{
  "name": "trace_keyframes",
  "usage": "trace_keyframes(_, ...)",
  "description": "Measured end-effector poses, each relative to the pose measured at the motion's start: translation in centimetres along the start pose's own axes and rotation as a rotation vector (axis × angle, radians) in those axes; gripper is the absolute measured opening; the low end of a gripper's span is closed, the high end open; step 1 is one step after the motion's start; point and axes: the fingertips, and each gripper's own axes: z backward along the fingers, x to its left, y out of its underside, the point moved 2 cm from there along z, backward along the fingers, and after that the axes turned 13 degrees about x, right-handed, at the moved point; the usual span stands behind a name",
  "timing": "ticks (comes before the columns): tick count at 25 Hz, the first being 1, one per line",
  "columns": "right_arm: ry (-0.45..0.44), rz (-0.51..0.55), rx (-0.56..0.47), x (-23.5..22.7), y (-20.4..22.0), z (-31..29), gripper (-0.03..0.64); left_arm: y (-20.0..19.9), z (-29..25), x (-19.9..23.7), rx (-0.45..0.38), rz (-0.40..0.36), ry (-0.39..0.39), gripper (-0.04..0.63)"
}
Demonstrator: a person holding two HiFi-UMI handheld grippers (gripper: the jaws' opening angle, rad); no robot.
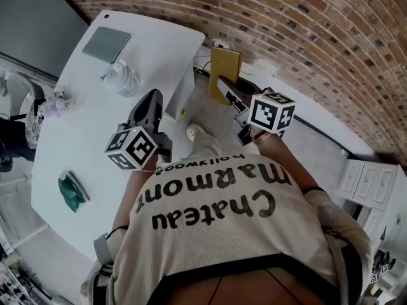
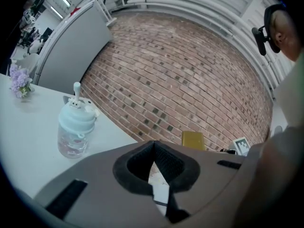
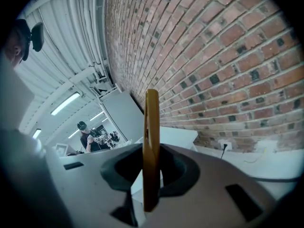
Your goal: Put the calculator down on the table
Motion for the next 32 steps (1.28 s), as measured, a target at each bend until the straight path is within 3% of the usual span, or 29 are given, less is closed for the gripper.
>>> trace_keyframes(11, -0.05, 0.038, 0.041, -3.2, -8.3, -7.1, 0.092, -6.9, -7.6, 2.5, -0.036, 0.007, 0.005, 0.003)
trace_keyframes(17, -0.106, 0.074, 0.061, -4.0, -12.3, -11.6, 0.092, -10.3, -9.3, 4.5, -0.086, -0.032, -0.047, 0.003)
trace_keyframes(24, -0.18, 0.162, 0.117, -3.0, -13.5, -15.2, 0.092, -11.5, -8.6, 5.9, -0.134, -0.018, -0.102, 0.003)
trace_keyframes(32, -0.296, 0.232, 0.177, 0.5, -14.8, -18.8, 0.092, -13.4, -4.1, 7.5, -0.24, 0.005, -0.215, 0.003)
